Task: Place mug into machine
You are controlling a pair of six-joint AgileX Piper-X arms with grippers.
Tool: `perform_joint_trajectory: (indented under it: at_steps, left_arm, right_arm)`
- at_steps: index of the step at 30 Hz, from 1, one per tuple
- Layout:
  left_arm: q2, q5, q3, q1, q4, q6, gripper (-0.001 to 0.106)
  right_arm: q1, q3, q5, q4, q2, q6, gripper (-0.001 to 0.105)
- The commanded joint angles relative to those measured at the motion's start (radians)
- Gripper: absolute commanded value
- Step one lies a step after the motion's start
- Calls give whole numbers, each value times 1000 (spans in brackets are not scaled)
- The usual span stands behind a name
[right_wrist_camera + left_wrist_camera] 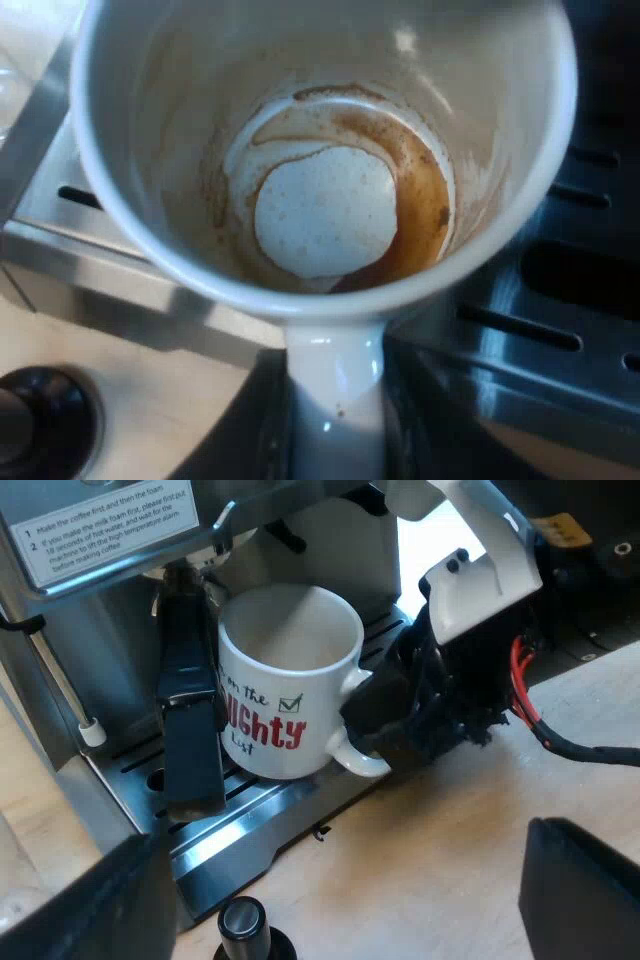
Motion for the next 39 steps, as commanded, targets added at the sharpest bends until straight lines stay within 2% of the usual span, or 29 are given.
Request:
perform_joint_trajectory:
  at_steps: [1,11,17,21,23,34,39]
  left_arm:
    - [3,11,-3,-3,-17,6,71]
    - [3,11,-3,-3,-17,6,71]
    - [3,11,-3,-3,-17,6,71]
    - [3,11,-3,-3,-17,6,71]
    - [3,11,-3,-3,-17,6,71]
    - [3,11,-3,-3,-17,6,71]
    - [3,11,-3,-3,-17,6,71]
  right_arm:
    - [0,-21,23,-71,-17,-11,0]
    - [0,-21,20,-65,-13,-2,0]
    - [0,-21,21,-65,9,34,0]
    - [0,-21,21,-65,8,102,0]
    - [0,-21,21,-65,8,108,0]
    - [0,-21,20,-68,8,84,0]
    - [3,-25,0,-6,8,84,0]
